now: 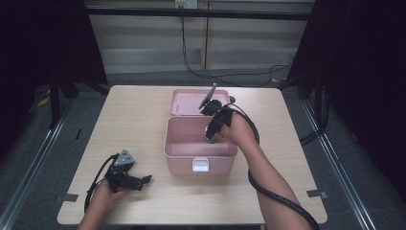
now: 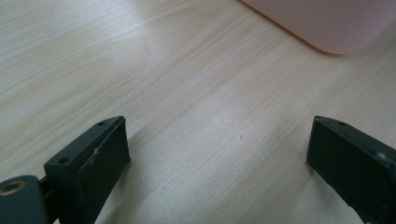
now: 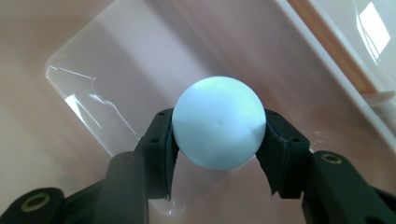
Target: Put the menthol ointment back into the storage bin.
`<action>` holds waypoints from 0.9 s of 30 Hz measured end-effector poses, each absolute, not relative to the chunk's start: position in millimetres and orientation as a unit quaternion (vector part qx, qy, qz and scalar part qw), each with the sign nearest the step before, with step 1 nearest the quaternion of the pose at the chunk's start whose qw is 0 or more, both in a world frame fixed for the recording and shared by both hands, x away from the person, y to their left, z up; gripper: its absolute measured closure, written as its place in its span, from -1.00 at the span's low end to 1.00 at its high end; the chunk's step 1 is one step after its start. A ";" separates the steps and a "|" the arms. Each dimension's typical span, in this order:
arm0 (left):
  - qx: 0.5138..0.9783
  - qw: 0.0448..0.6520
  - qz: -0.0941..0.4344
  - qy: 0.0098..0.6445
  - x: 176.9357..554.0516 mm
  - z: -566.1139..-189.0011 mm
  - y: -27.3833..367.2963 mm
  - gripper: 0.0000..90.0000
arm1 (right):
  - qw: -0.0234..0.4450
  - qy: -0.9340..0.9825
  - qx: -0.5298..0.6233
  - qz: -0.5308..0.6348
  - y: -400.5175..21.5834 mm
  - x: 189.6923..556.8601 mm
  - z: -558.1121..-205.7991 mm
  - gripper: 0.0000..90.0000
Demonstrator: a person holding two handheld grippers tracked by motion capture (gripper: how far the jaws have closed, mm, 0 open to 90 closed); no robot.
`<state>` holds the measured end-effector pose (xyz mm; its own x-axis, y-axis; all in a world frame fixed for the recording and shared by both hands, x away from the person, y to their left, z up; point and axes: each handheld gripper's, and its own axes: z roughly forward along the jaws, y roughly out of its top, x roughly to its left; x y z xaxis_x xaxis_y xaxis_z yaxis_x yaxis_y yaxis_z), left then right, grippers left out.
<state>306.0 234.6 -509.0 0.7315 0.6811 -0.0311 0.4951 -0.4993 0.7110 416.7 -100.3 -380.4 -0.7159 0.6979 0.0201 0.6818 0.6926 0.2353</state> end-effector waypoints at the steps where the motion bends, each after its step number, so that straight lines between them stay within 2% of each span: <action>1: 0.856 0.364 0.128 0.344 305.9 -509.0 234.5 -0.88 | 0.035 0.919 0.376 0.112 -100.2 417.0 -381.2 0.13; 27: 0.856 0.365 0.128 0.344 306.0 -509.0 234.7 -0.88 | 0.026 0.908 0.404 0.106 -106.7 428.4 -411.2 0.13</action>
<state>306.0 234.7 -509.0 0.7309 0.6817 -0.0323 0.4956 -0.4977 0.7118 428.4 -106.7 -411.2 -0.6723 0.7392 0.0388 0.7283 0.6512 0.2132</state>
